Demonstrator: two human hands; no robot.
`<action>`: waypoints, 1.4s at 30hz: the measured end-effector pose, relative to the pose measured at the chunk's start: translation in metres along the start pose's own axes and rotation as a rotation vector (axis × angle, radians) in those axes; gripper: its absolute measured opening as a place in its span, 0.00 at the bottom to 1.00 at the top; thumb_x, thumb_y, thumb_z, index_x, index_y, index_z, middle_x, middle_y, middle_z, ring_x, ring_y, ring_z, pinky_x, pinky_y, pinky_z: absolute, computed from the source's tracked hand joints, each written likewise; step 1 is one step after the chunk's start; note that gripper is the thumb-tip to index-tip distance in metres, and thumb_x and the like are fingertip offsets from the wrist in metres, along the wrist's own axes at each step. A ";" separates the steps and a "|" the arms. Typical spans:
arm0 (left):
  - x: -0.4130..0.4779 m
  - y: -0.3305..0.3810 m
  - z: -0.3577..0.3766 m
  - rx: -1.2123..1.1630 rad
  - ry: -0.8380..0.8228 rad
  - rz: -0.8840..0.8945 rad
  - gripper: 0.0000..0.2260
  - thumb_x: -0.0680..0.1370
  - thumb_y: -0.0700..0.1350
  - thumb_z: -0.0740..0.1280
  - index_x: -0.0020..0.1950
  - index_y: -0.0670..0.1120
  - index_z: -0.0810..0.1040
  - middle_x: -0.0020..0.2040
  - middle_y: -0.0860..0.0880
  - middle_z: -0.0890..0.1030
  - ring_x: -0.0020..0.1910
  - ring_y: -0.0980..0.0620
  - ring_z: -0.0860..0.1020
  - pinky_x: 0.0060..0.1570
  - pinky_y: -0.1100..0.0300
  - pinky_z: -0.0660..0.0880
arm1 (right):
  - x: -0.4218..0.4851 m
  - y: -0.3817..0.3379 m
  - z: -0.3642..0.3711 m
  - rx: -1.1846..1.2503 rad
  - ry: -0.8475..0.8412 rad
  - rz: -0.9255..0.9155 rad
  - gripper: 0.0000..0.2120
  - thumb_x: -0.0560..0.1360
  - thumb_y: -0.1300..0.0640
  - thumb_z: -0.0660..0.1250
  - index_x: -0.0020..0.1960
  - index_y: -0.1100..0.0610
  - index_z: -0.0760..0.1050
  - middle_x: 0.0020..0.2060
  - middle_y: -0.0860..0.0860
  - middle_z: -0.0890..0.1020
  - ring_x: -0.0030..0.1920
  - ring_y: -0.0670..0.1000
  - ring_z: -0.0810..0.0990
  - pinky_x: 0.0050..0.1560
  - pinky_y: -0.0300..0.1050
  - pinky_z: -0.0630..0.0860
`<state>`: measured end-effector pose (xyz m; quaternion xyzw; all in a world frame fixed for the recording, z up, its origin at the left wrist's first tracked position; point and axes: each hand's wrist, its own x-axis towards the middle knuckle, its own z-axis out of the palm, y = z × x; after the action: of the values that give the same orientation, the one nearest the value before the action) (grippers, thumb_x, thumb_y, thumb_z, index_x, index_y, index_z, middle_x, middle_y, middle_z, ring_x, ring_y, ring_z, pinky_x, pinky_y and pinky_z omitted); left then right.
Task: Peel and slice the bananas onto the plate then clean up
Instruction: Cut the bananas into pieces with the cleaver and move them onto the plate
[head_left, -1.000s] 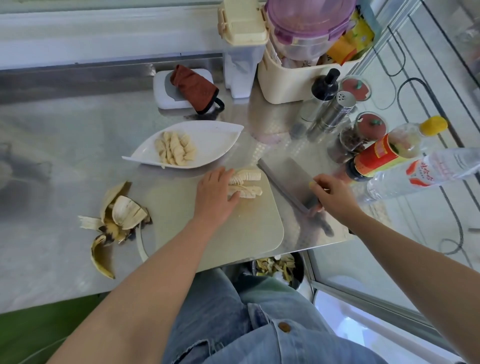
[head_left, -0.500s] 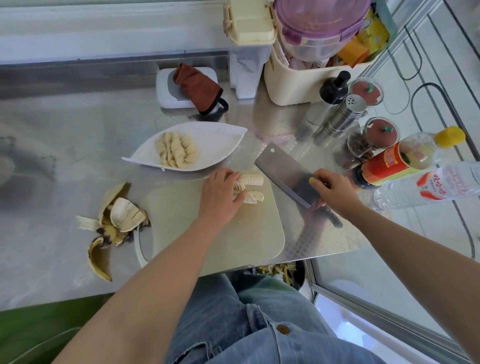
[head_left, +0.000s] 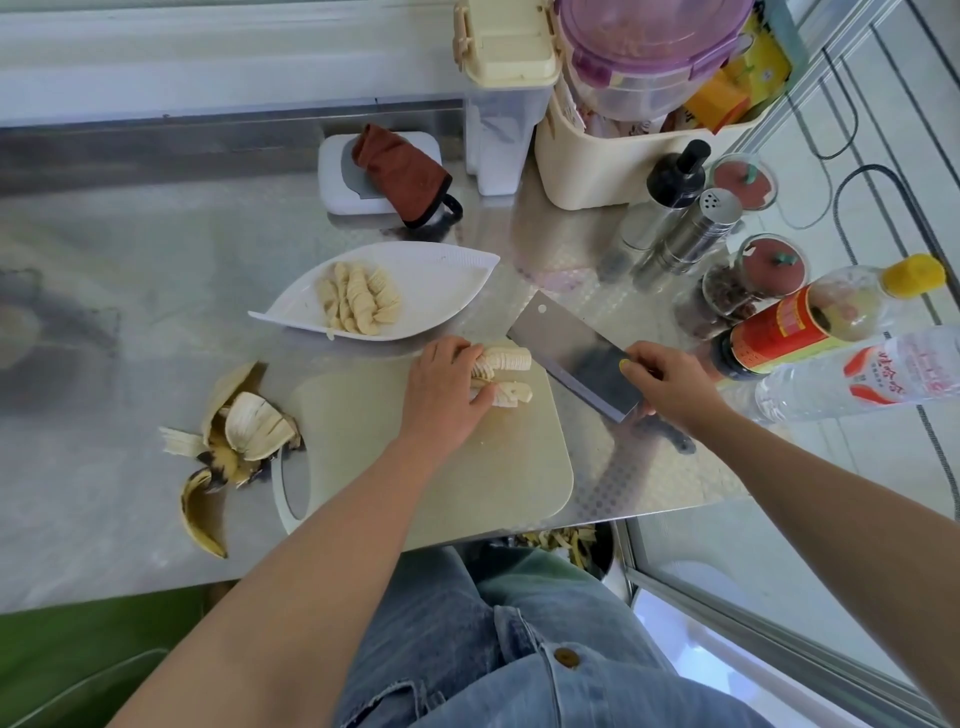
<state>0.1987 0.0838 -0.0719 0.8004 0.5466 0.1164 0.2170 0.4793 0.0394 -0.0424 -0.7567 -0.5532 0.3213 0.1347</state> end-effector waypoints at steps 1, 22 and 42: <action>0.000 0.000 0.000 0.001 -0.003 0.000 0.22 0.74 0.50 0.70 0.65 0.43 0.75 0.60 0.45 0.74 0.60 0.44 0.71 0.61 0.50 0.68 | 0.000 -0.001 0.000 0.017 -0.015 0.014 0.09 0.76 0.52 0.61 0.37 0.47 0.72 0.29 0.50 0.76 0.33 0.53 0.79 0.41 0.53 0.76; -0.006 -0.006 -0.009 -0.096 -0.045 0.013 0.23 0.77 0.47 0.68 0.69 0.41 0.70 0.71 0.44 0.69 0.69 0.44 0.67 0.68 0.50 0.65 | -0.006 -0.012 0.004 0.382 -0.170 0.163 0.11 0.77 0.63 0.61 0.37 0.58 0.73 0.27 0.56 0.71 0.23 0.53 0.72 0.23 0.38 0.67; 0.018 -0.050 -0.068 0.117 -0.005 0.105 0.26 0.82 0.53 0.46 0.77 0.43 0.58 0.78 0.46 0.56 0.78 0.48 0.52 0.76 0.51 0.51 | 0.008 -0.161 0.077 0.412 -0.036 0.057 0.09 0.79 0.57 0.59 0.46 0.62 0.74 0.33 0.54 0.78 0.27 0.52 0.82 0.29 0.44 0.71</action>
<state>0.1356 0.1303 -0.0364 0.8396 0.5089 0.0936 0.1650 0.3113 0.0915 -0.0129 -0.7227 -0.4563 0.4449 0.2675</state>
